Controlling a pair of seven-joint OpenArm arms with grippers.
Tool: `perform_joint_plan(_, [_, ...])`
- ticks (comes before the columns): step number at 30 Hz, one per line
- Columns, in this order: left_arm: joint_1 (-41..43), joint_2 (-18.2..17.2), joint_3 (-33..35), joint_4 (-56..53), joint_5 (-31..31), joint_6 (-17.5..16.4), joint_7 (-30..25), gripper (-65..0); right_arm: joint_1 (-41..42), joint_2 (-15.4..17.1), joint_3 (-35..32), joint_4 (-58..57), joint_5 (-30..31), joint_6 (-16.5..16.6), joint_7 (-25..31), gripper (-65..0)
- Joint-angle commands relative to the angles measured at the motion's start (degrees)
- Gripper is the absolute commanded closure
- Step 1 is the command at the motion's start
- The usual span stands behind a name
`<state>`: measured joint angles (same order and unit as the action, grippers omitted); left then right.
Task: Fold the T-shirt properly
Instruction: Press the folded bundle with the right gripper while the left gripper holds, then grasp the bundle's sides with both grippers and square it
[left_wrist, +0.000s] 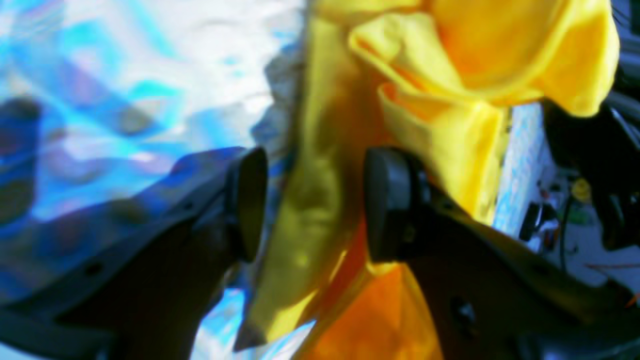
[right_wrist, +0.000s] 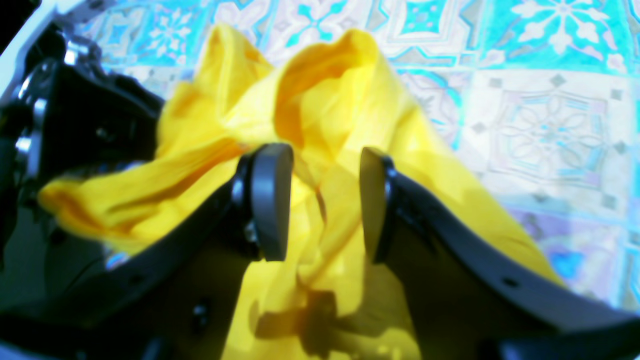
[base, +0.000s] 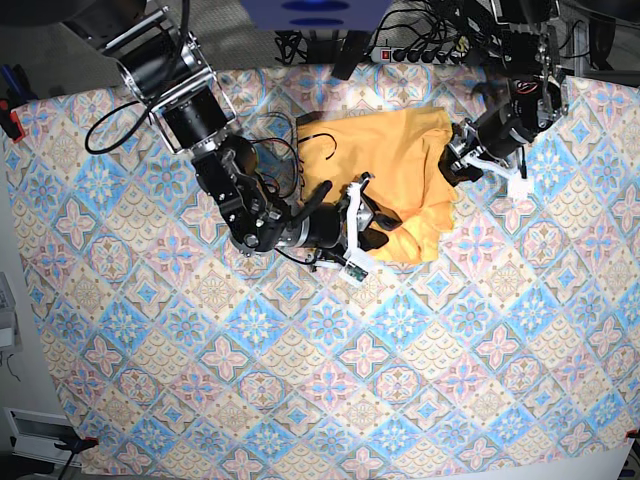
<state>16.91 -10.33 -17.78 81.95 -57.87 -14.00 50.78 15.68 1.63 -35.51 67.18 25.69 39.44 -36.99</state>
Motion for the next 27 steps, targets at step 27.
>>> perform_joint_plan(27, [-7.6,-4.9,8.1,10.8,6.7,-0.4,4.0,-30.8,1.2,1.7,0.6,1.0,1.1,0.6,1.6,-22.4])
